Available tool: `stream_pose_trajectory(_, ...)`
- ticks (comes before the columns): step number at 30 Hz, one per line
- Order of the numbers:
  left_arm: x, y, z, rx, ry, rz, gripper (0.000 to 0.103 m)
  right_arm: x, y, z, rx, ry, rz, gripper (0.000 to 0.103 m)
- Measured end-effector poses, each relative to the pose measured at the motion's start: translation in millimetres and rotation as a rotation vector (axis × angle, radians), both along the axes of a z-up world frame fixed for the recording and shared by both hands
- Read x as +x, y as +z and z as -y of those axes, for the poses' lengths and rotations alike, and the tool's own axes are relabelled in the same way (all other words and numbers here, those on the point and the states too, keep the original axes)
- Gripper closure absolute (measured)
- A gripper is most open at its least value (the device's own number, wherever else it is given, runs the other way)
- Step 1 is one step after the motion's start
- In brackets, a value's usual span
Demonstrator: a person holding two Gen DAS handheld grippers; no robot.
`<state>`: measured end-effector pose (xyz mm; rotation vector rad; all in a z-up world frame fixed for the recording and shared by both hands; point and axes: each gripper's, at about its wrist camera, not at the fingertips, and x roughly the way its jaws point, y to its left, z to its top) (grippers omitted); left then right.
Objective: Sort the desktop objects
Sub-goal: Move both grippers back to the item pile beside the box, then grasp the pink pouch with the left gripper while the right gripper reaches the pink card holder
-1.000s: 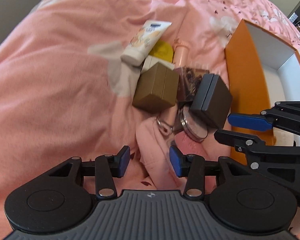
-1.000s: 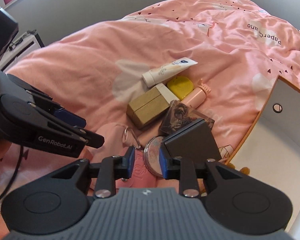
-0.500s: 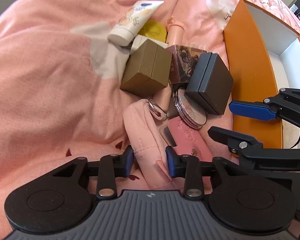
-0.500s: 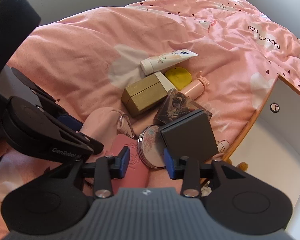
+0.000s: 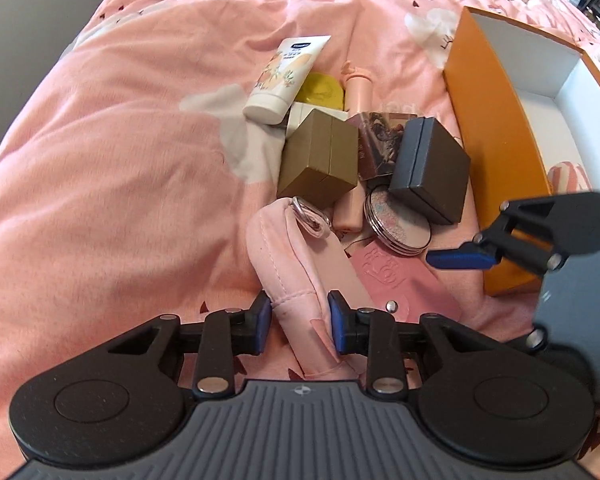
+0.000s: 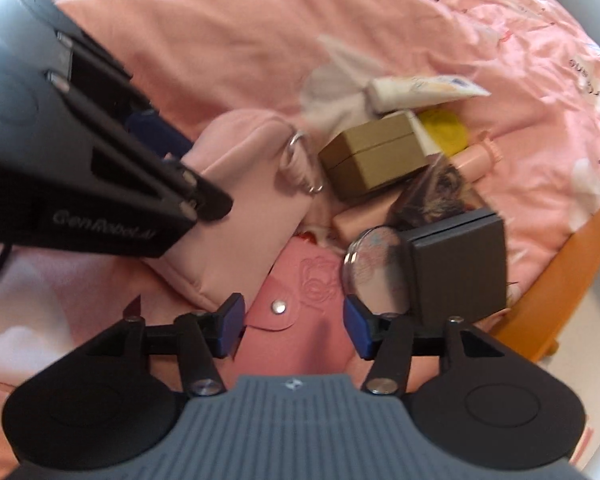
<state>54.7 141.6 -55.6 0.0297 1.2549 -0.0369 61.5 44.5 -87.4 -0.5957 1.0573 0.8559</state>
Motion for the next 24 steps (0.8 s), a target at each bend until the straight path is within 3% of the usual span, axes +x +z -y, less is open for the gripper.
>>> stream_pose_trajectory(7,-1,-8,0,0.005,-0.001,-0.010,0.068,5,-14,-5,-0.026,-0.018,-0.026,0.032)
stream_pose_trajectory(9,-1,-10,2,0.008,-0.004,-0.009,0.068,7,-18,-3,-0.029,-0.031,-0.046,0.033)
stream_pose_trajectory(13,-2,-8,0,-0.005,0.004,-0.002,0.068,8,-22,0,-0.022,-0.049,-0.103,0.067)
stream_pose_trajectory(14,-3,-8,-1,-0.007,0.006,-0.002,0.068,6,-19,2,-0.018,-0.052,-0.087,0.076)
stream_pose_trajectory(15,-3,-8,-2,-0.007,0.008,-0.002,0.068,4,-16,3,-0.029,-0.065,-0.051,0.092)
stream_pose_trajectory(16,-4,-8,-2,-0.007,0.008,-0.002,0.068,3,-13,4,-0.039,-0.075,-0.011,0.095)
stream_pose_trajectory(21,-4,-8,-3,-0.009,0.010,0.001,0.068,-1,-5,7,-0.039,-0.080,0.038,0.094)
stream_pose_trajectory(23,-4,-8,-5,-0.015,0.012,0.002,0.068,-3,-4,7,-0.017,-0.059,0.025,0.087)
stream_pose_trajectory(24,-4,-8,-6,-0.018,0.014,0.003,0.068,-3,-3,8,-0.004,-0.044,0.014,0.073)
